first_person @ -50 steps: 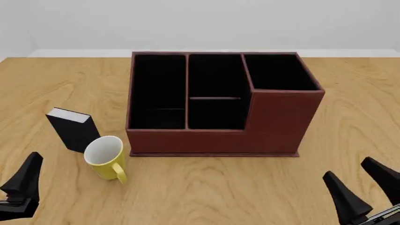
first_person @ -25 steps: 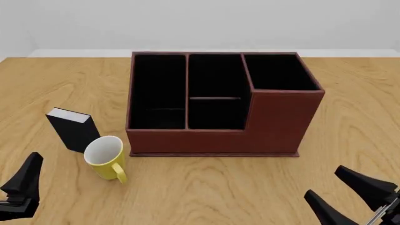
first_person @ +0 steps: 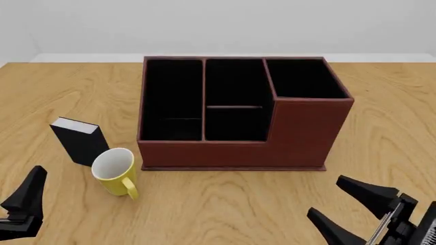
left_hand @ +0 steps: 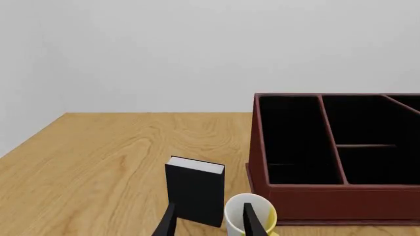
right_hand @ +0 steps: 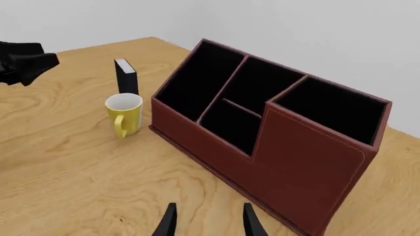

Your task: Pick up the yellow and white mug and place it to the right of the caddy.

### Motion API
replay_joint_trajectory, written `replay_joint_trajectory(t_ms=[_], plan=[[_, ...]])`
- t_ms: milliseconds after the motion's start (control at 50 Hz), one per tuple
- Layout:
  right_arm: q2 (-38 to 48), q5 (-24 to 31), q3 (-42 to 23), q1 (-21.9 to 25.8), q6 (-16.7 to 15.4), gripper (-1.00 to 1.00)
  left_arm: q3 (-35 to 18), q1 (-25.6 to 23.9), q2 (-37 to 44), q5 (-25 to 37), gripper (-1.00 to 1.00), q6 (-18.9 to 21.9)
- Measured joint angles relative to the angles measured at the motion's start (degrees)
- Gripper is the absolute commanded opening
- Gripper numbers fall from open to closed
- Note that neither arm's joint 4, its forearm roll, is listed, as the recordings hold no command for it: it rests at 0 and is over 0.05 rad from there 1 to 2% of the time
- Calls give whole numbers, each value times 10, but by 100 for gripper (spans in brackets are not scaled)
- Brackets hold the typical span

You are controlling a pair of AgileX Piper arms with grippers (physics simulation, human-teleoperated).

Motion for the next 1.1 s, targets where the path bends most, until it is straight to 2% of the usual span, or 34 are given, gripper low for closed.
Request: replay_joint_trajectory(t_ms=[500, 1100], plan=[[160, -156, -1, 70, -8, 100, 0, 0, 0, 0, 100, 0], [289, -279, -10, 113, -2, 100, 0, 0, 0, 0, 100, 0]])
